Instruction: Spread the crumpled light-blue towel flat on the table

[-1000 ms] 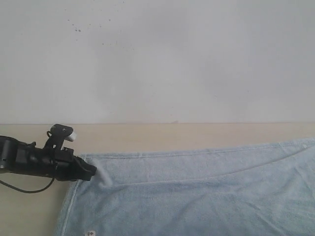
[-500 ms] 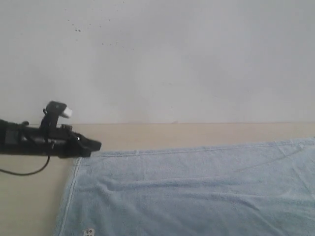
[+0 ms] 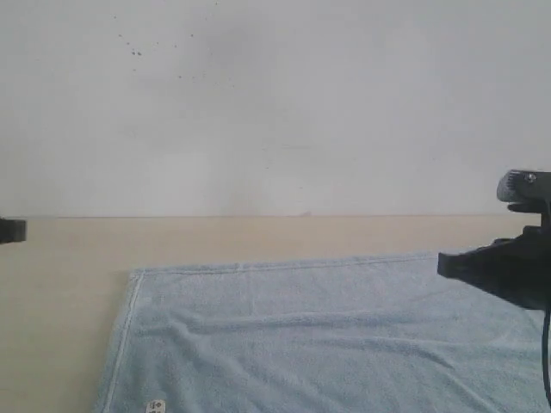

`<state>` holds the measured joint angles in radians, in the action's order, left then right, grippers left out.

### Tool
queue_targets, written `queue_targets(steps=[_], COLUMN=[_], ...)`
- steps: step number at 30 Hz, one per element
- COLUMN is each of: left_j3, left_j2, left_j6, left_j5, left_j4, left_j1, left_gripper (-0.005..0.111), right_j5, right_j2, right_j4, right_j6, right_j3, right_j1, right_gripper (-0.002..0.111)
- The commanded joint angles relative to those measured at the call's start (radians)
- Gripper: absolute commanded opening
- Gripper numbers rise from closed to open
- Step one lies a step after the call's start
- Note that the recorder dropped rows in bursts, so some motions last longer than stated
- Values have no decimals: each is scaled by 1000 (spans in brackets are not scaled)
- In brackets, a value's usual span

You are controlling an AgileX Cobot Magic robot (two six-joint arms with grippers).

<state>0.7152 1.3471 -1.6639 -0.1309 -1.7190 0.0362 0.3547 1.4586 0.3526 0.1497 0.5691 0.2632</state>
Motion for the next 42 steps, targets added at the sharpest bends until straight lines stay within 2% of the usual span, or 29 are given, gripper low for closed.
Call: queue_targets(steps=[1, 6, 8, 10, 15, 19, 20, 27, 30, 32, 42], left_j3=[-200, -322, -342, -361, -415, -445, -456, -608, -715, -715, -715], left_j2=[-294, -713, -897, -1048, -1347, -1347, -1336, -1322, -1322, -1322, -1322], left_j6=[105, 102, 102, 100, 75, 57, 43, 40, 42, 44, 44], left_j5=[-48, -26, -26, -21, 13, 14, 14, -21, -91, -98, -98], left_j4=[-25, 16, 46, 56, 58, 60, 60, 36, 33, -25, -23], left_j1=[3, 3, 3, 3, 3, 6, 6, 7, 7, 7, 7], left_gripper=[4, 4, 4, 4, 4, 4, 4, 4, 4, 4, 4], right_j5=[213, 351, 336, 255, -93, -305, -333, -302, -399, -407, -453], right_j2=[-150, -456, -632, -795, -1178, -1450, -1459, -1349, -1275, -1270, -1270], right_j4=[16, 20, 18, 16, 16, 16, 16, 15, 8, 8, 12], right_j6=[-35, -100, -98, -63, 56, 90, 94, 141, 194, 194, 170], right_j3=[-195, -364, -412, -441, -481, -490, -490, -569, -569, -569, -569], right_j1=[116, 132, 132, 132, 132, 132, 129, 126, 126, 126, 126], right_gripper=[0, 0, 0, 0, 0, 0, 0, 0, 0, 0, 0])
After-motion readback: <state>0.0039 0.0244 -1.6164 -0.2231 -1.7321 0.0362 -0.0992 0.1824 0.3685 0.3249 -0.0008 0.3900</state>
